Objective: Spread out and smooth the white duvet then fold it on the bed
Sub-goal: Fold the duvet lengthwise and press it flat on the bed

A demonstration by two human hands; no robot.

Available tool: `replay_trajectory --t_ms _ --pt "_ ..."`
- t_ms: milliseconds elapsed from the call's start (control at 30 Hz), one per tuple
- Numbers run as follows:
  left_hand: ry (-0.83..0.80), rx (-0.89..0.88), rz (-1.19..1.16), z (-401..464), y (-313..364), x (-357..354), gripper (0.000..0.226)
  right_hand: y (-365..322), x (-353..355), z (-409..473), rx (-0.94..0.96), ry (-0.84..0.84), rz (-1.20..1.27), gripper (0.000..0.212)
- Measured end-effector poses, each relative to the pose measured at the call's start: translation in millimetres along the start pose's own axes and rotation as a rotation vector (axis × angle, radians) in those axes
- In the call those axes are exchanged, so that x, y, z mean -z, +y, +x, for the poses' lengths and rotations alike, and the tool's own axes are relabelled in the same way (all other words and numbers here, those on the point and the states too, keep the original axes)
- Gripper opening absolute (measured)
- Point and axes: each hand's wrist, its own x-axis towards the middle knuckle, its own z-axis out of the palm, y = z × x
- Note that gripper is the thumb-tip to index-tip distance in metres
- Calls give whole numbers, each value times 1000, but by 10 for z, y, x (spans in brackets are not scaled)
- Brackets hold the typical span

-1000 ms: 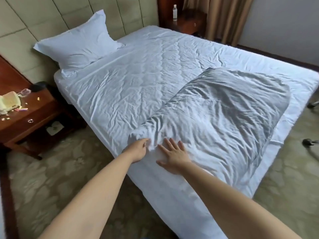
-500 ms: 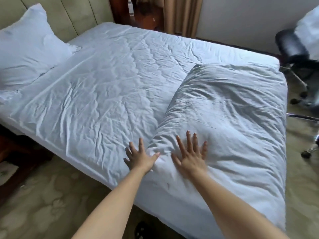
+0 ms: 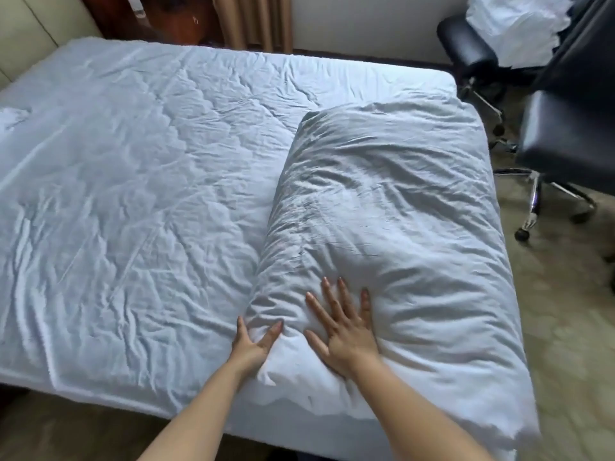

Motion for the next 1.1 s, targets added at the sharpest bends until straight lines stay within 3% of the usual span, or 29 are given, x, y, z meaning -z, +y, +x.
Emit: replay_trajectory --t_ms 167,300,367,433,500,567,767,900,1100 --pt "27 57 -19 122 33 17 106 -40 -47 30 12 37 11 67" --pt "130 114 -110 187 55 -73 124 -48 -151 45 6 46 20 67" --pt "202 135 -157 193 66 -138 113 -28 -202 64 -2 43 9 67" --pt "217 117 -164 177 99 -150 81 -18 -233 73 -15 24 -2 67" --pt "174 93 -169 138 132 -71 48 -34 -227 72 -36 2 -8 67" --pt "109 67 -172 91 151 36 38 -60 -179 79 -70 -24 -12 67" --pt "-36 -7 -131 -78 194 273 62 -224 -3 121 -258 -123 -30 71" --pt "-125 -81 -70 -213 182 533 53 -570 172 138 -430 -161 -15 75" --pt "-292 -230 23 -399 197 1179 33 -1329 569 200 -587 -281 -26 65"
